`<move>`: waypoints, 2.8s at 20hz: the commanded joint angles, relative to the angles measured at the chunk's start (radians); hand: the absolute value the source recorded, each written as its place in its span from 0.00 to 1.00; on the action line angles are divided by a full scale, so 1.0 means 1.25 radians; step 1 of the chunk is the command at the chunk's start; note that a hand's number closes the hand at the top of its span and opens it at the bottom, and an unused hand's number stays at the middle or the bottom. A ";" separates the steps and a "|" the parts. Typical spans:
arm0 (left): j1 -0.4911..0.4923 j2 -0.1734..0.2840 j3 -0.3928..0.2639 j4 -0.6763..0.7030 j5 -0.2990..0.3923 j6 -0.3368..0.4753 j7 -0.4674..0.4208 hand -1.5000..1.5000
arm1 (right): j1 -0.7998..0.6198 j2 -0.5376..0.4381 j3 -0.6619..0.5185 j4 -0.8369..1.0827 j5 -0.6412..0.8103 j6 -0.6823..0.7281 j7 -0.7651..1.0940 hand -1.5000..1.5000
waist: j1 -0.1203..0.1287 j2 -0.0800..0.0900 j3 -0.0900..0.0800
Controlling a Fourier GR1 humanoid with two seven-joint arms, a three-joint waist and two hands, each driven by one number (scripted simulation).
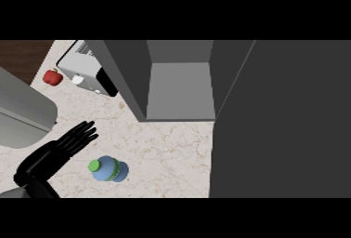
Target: Pick up the bottled water, place it into the cabinet and close the cabinet
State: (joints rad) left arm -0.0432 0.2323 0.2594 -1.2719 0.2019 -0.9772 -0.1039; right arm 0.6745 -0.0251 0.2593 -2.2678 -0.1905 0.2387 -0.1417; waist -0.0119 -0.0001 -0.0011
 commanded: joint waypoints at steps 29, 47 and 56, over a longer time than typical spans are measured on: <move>-0.262 -0.043 -0.128 0.670 -0.269 0.130 -0.444 0.00 | -0.011 -0.033 -0.017 0.024 -0.034 0.015 -0.007 0.00 | -0.011 0.004 -0.001; -0.253 -0.086 -0.183 0.681 -0.195 -0.003 -0.376 0.00 | -0.024 -0.027 -0.026 0.086 -0.027 0.026 -0.062 0.00 | -0.007 0.003 -0.001; -0.243 -0.075 -0.216 0.654 -0.181 -0.032 -0.387 1.00 | -0.072 -0.011 -0.022 0.101 -0.035 0.002 -0.026 0.00 | 0.000 0.003 0.000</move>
State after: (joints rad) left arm -0.3607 0.1463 0.0054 -0.4692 -0.0313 -0.8448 -0.4759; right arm 0.6144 -0.0427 0.2508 -2.1740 -0.2171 0.2416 -0.1717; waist -0.0154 0.0011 0.0015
